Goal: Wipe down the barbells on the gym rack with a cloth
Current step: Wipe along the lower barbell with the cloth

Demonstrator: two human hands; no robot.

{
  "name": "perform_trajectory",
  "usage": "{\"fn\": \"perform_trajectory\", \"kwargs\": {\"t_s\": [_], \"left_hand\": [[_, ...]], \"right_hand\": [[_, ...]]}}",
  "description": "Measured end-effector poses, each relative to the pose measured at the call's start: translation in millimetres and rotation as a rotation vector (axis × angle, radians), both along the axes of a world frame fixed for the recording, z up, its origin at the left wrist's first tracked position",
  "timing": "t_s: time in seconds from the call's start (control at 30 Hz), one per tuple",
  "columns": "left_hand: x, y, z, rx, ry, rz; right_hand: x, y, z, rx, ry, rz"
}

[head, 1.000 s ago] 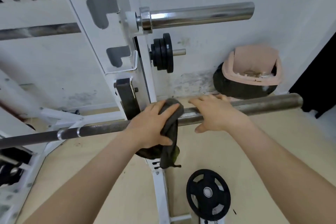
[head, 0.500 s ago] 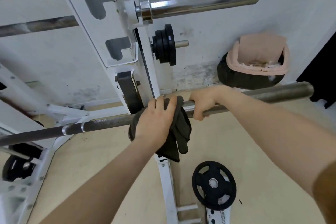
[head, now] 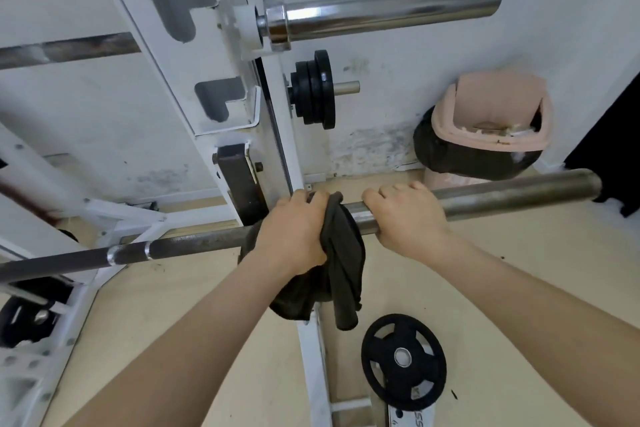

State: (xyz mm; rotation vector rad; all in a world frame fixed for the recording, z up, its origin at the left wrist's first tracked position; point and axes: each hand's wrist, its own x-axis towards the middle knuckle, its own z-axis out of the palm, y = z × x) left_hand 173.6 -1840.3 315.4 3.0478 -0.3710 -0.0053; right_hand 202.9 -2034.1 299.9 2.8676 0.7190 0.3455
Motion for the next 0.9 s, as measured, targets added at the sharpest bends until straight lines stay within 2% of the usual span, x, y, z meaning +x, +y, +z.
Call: {"fn": "perform_trajectory", "kwargs": {"t_s": [0.03,0.1,0.13,0.17,0.2,0.23,0.33,0.4,0.47,0.53,0.57,0.63,0.77,0.9], "left_hand": [[-8,-3,-8,0.019,-0.105,0.028],[-20,-8,-23,0.11,-0.26,0.04],[-21,-8,-26,0.123,-0.311,0.034],[-20,-7,-27,0.122,-0.338,0.023],[-20,-7,-28,0.131,-0.357,0.011],[-18,-6,-29,0.158,-0.379,0.001],[-14,-13,-28,0.218,-0.411,-0.015],[-7,-19,-27,0.217,-0.408,-0.041],[-3,-25,-25,0.212,-0.395,-0.09],[-1,-41,-22,0.196,-0.397,-0.132],[1,-56,-19,0.173,-0.38,-0.146],[10,-100,-18,0.118,-0.333,-0.182],[36,-208,-20,0.094,-0.287,-0.29],[53,-298,-20,0.068,-0.33,-0.351]], "right_hand": [[11,0,16,-0.013,0.246,-0.006],[40,4,44,-0.006,0.9,-0.038],[53,8,53,-0.008,1.167,-0.074],[60,12,57,-0.035,1.304,-0.091],[61,14,59,-0.055,1.299,-0.098],[61,12,58,-0.059,1.194,-0.088],[37,-28,40,0.113,0.743,-0.024],[20,-70,35,0.472,0.566,-0.132],[2,-109,26,0.875,0.275,-0.335],[-17,-133,11,1.133,-0.007,-0.547],[-26,-137,0,1.227,-0.081,-0.621],[-40,-134,-19,1.4,-0.068,-0.698],[-73,-116,-46,1.777,0.301,-0.818],[-111,-114,-71,1.922,0.471,-0.992]]}}
